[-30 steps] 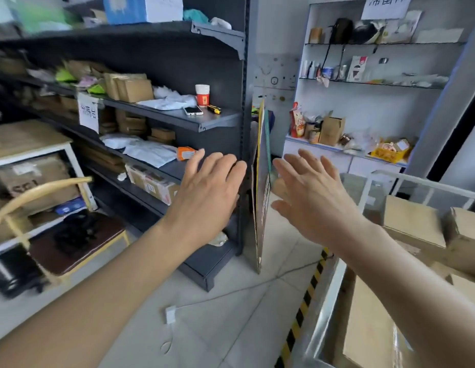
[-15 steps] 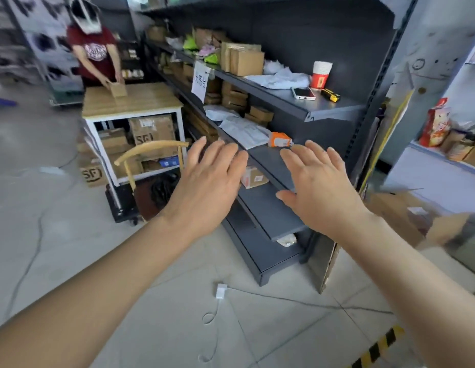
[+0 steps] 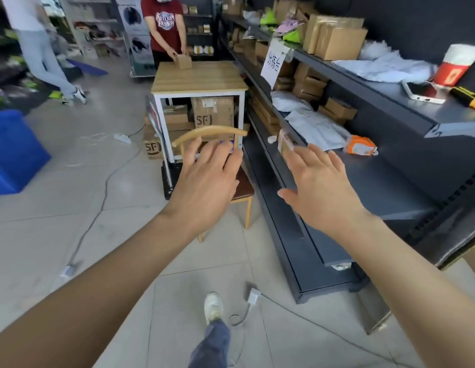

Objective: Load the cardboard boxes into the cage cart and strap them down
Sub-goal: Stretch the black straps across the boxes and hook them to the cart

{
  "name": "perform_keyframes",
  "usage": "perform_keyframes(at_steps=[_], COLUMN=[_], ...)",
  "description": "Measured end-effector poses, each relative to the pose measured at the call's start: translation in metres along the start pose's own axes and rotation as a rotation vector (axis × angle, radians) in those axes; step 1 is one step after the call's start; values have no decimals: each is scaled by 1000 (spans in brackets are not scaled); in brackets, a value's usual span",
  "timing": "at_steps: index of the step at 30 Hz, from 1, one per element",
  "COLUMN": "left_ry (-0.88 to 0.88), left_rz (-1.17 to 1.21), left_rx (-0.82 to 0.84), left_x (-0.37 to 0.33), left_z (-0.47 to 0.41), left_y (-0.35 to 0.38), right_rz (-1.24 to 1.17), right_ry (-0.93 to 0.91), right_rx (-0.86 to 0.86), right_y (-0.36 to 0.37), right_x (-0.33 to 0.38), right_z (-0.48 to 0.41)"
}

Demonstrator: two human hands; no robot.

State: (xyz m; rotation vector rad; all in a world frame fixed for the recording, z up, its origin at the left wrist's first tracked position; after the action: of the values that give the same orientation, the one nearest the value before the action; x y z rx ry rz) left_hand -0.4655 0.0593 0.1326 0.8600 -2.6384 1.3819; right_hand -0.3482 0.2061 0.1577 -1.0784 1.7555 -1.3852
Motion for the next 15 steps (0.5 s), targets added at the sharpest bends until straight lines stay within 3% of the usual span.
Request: perform_keyframes(at_steps=[6, 15], left_ry=[-54, -160], left_rz=[32, 38], left_rx=[13, 138], left_x=[70, 244], left_z=[-39, -88], left_y=[100, 258], right_rz=[18, -111], right_ry=[11, 2], right_rx=[42, 118], right_y=[54, 164], right_x=[13, 89], right_z=[-105, -334])
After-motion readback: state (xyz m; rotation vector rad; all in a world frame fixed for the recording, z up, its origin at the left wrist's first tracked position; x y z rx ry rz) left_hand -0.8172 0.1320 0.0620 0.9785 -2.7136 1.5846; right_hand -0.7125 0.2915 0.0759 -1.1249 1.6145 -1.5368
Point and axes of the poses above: each hand's wrist, its own z-axis away from the middle knuckle, its own y-axis out of the palm, x = y × z, the point moved 1 cm from there along -z, towards the middle knuckle, and after that the axes turned 6 degrees about y, right-handed, at the moved point
